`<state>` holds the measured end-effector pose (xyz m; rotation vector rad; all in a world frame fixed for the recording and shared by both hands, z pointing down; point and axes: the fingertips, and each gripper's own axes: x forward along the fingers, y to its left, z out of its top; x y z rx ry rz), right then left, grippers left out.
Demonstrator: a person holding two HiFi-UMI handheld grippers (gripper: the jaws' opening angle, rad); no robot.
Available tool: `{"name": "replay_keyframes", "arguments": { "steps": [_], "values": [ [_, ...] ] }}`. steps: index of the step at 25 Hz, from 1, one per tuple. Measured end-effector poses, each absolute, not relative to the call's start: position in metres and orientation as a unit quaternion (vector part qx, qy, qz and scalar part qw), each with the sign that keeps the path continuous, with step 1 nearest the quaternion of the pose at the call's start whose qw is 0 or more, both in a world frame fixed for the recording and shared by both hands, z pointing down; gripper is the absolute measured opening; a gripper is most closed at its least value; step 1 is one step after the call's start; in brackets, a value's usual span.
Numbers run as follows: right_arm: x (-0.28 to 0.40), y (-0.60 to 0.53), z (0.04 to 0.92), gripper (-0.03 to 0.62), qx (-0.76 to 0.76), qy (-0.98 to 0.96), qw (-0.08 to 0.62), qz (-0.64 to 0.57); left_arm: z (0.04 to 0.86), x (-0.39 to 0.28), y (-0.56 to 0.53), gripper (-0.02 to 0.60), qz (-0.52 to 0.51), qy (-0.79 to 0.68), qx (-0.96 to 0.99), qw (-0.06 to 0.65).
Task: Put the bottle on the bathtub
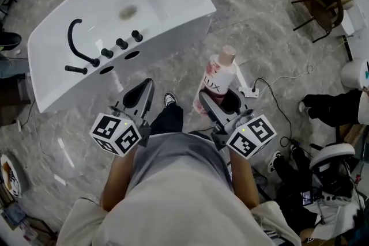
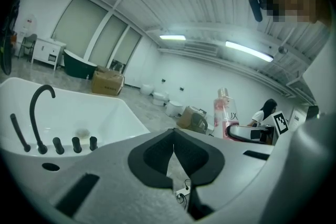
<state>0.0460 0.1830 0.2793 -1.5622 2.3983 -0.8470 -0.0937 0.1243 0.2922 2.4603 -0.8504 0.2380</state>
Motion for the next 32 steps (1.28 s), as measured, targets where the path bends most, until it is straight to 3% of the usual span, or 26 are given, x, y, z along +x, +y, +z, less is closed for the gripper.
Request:
{"name": "replay_keyframes", "arguments": {
  "steps": [14,32],
  "values": [
    [0.005,0.075,0.275,0.224,-0.511,0.811,0.072,-0.275,0.297,-0.131,0.028,0.008,0.076,-0.313,0.91,0.259],
    [0.012,0.015,0.301,0.224,-0.489,0.816,0.05,-0.303,0.311,-0.12,-0.005,0.008,0.08,-0.317,0.898,0.293]
  ]
}}
